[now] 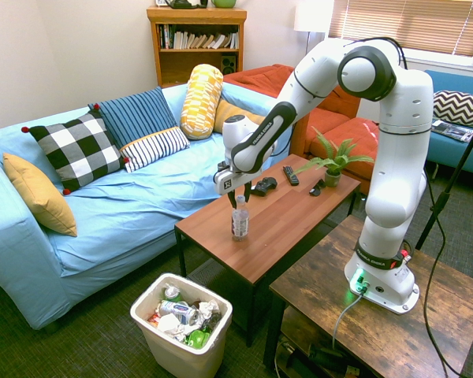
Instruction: Throw the bottle in the trash bin
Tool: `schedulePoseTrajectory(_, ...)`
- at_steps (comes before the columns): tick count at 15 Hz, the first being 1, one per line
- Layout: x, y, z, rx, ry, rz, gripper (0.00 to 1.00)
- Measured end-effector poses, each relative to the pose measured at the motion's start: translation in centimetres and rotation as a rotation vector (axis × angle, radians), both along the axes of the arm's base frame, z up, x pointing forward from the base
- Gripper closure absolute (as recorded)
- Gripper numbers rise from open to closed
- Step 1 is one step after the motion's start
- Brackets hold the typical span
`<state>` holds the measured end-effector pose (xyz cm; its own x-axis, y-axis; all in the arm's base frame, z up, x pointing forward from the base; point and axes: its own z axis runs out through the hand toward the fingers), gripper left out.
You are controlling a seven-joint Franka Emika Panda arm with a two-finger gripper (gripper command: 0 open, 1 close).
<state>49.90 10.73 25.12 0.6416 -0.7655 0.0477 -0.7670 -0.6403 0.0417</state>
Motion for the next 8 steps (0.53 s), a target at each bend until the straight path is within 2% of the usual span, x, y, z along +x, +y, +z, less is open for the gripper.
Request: schedulePoseTrajectory(8,0.6,0.0,1.4,0.023,-0.02,-0.001,1.0)
